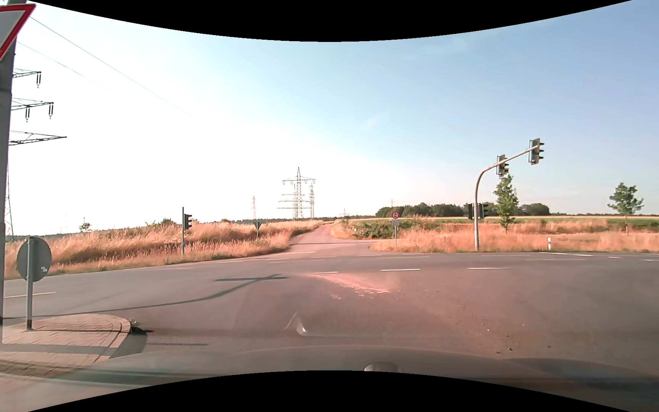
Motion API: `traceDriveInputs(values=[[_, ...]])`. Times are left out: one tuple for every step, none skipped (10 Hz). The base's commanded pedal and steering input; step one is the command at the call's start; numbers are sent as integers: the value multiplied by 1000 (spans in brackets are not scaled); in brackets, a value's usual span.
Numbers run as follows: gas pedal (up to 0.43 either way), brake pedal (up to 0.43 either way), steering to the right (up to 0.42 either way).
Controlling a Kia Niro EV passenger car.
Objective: Follow the waypoints while adhering to traffic rules and regulations
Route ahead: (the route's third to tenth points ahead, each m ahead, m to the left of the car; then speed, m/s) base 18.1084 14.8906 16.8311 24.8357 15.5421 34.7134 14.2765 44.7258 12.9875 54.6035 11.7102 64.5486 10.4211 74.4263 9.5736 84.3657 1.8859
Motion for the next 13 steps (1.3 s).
traceDriveInputs(values=[[220, 0, -57], [220, 0, -66], [220, 0, -82], [220, 0, -100], [220, 0, -115], [220, 0, -136], [220, 0, -160], [220, 0, -177], [220, 0, -201], [220, 0, -220], [220, 0, -231], [220, 0, -244], [220, 0, -254]])
